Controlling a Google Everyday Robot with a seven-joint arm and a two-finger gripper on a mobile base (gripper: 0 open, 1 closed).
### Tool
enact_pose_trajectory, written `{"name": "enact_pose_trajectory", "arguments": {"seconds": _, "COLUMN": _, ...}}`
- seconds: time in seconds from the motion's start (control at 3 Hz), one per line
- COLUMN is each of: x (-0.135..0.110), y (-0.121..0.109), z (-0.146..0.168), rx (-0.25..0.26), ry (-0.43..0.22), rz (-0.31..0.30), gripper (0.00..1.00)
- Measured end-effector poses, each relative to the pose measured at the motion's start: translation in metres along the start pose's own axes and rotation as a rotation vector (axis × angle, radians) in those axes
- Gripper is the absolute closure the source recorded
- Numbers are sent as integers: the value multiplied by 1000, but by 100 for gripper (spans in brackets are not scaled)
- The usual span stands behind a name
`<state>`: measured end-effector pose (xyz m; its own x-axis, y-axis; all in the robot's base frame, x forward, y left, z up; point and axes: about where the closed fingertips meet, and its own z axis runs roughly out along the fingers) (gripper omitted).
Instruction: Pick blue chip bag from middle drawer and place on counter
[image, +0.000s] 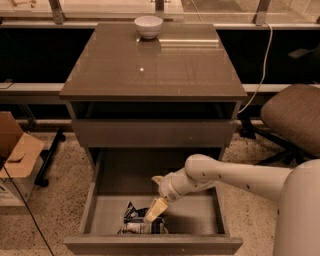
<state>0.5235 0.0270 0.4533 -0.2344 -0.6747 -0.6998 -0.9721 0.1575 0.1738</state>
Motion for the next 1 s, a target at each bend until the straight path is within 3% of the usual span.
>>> {"name": "enact_pose_trajectory", "arguments": {"seconds": 0.67, "x": 25, "y": -1, "z": 50, "rx": -48, "ry": -13, "rz": 47, "gripper": 0}}
{"name": "enact_pose_trajectory", "arguments": {"seconds": 1.0, "x": 36, "y": 1, "z": 64, "rx": -65, "ry": -15, "rz": 72, "gripper": 18}}
